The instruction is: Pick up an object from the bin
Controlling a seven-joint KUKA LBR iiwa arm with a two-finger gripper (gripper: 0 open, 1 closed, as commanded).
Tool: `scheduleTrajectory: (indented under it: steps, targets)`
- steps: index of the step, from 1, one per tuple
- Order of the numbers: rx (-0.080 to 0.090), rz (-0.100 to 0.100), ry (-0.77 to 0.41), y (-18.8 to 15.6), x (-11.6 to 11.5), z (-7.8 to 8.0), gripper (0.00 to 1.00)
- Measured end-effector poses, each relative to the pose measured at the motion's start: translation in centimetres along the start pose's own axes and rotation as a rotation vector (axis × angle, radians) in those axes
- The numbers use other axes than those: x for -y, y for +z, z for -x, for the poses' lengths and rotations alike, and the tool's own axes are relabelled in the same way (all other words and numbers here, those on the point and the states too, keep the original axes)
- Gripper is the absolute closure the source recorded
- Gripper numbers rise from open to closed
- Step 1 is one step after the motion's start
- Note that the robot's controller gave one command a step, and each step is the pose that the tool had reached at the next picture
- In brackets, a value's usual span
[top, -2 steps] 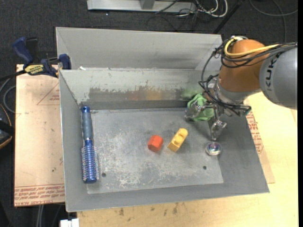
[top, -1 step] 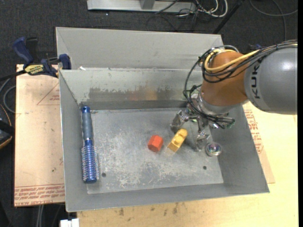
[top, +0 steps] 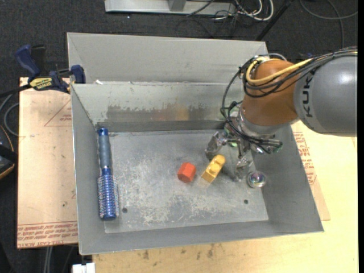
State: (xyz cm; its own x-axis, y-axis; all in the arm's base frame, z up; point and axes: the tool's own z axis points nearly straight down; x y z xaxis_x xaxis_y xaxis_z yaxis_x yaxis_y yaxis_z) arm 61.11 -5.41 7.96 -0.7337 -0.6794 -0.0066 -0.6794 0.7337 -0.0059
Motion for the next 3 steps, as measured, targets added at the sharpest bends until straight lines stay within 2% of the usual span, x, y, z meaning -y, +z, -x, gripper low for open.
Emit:
scheduleTrajectory:
  steps: [2, 3]
  targets:
    - [0.001, -0.008, -0.079, 0.31, -0.71, 0.71, 0.0]
    - [0.008, -0.009, -0.081, 0.0, -0.76, 1.02, 1.0]
